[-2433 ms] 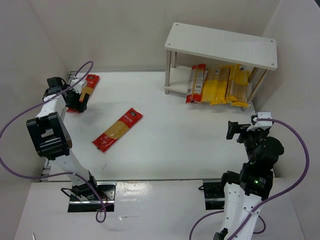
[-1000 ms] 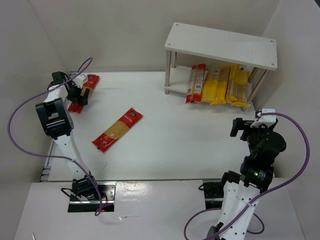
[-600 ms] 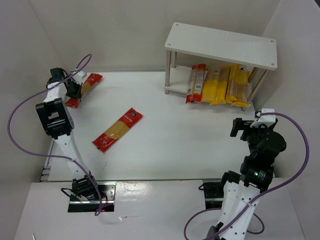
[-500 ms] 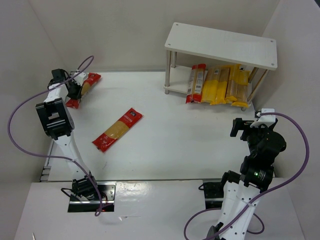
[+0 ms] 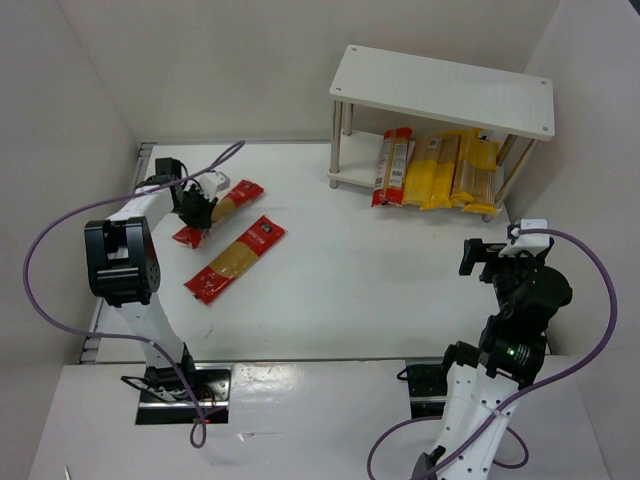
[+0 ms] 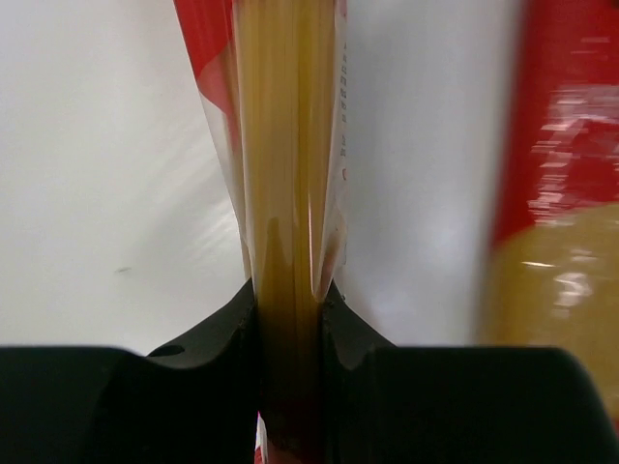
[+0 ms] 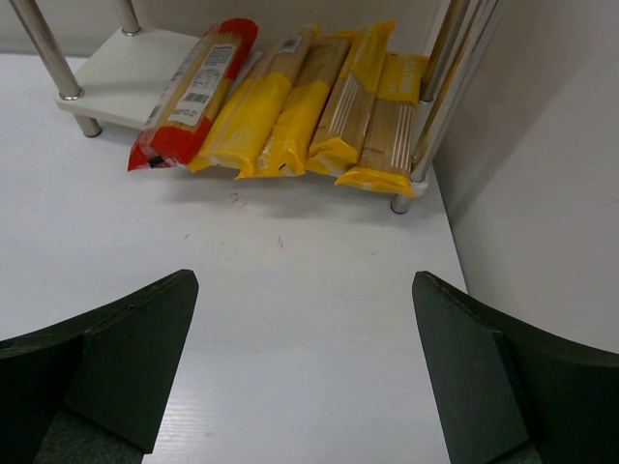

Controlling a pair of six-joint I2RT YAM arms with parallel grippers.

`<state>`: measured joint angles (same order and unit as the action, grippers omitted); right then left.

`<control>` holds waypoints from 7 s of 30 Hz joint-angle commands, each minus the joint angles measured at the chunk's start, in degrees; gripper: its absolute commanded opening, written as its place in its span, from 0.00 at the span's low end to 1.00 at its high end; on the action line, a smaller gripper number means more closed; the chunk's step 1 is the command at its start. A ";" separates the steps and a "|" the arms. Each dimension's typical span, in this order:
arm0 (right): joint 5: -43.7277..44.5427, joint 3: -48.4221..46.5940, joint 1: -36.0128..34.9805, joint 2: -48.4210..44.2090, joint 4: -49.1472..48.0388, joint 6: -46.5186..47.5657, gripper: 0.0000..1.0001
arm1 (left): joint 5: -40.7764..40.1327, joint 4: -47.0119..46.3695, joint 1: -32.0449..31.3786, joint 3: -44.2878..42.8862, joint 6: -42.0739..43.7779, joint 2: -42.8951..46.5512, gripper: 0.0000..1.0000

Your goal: Place and organize the pasta boxes and bags onto the shelf

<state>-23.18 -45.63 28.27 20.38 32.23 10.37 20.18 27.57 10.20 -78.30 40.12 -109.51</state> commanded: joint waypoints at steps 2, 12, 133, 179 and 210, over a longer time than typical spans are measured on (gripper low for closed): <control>-0.46 -1.04 -0.58 -0.61 -0.76 0.53 1.00 | 6.53 1.52 -4.04 3.51 -2.76 9.13 0.00; -0.99 -0.52 -0.59 -1.66 -0.76 0.53 1.00 | 7.06 2.84 -13.70 4.20 -12.07 20.38 0.00; -3.10 -1.04 8.03 1.51 -0.24 1.58 1.00 | -73.89 -26.27 -58.71 -101.52 9.98 -63.37 0.91; -6.97 -0.52 8.03 -4.82 0.82 3.69 1.00 | -26.07 38.11 -51.25 -28.28 -27.29 23.52 1.00; -7.40 -0.52 8.03 -1.92 0.82 3.69 1.00 | -10.33 3.45 -11.45 27.50 -38.18 82.09 1.00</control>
<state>-30.44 -45.60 35.90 18.02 33.23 13.39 10.26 34.11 -4.75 -49.74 2.72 -26.74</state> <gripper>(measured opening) 0.999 1.000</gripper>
